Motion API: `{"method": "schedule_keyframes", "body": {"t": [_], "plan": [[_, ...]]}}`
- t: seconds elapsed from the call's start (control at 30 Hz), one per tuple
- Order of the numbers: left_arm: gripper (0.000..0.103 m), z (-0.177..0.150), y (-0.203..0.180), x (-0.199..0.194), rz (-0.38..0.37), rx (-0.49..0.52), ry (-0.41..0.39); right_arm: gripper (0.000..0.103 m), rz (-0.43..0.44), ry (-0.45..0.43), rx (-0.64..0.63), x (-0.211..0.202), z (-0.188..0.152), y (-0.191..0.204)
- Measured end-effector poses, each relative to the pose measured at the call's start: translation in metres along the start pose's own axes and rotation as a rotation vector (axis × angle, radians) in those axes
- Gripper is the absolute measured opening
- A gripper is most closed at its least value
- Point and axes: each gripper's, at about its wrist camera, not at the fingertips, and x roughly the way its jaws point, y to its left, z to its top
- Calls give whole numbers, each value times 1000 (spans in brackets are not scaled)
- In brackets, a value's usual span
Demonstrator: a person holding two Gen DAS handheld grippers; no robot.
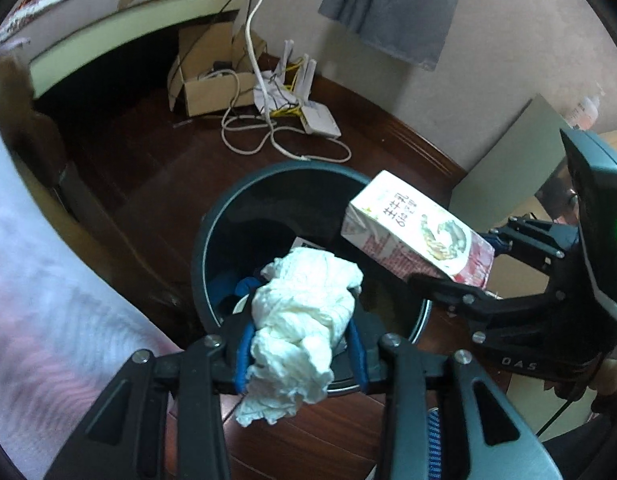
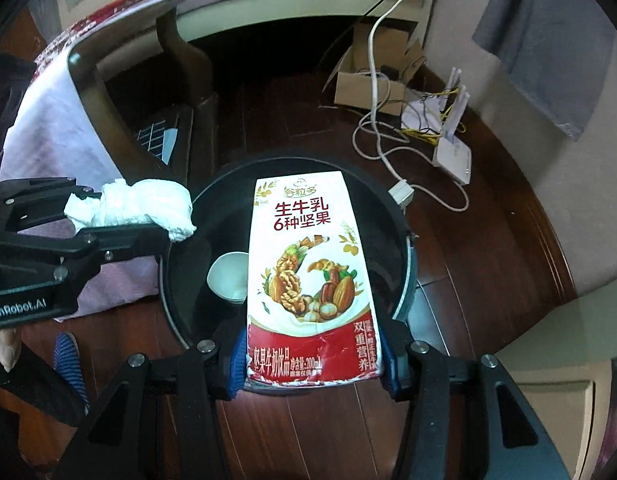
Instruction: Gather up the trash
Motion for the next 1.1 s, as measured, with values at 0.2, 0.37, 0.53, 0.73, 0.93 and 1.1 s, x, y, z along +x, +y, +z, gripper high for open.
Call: {"method": "schedule_keyframes", "body": {"t": [0.2, 0.37, 0.53, 0.73, 0.93, 1.1], "plan": [[102, -16, 22, -9, 10, -151, -69, 101, -117, -11, -24, 18, -7, -14], [102, -30, 25, -11, 121, -153, -54, 103, -144, 17, 19, 13, -17, -23], [102, -38, 26, -37, 161, -171, -96, 103, -119, -41, 56, -14, -16, -10], [102, -44, 26, -71, 171, -163, -149, 103, -111, -111, 62, -50, -13, 17], [102, -55, 24, -109, 185, -165, -204, 103, -87, -181, 82, -91, -11, 39], [102, -68, 31, -146, 217, -194, -248, 103, -58, -248, 73, -127, -11, 68]]}}
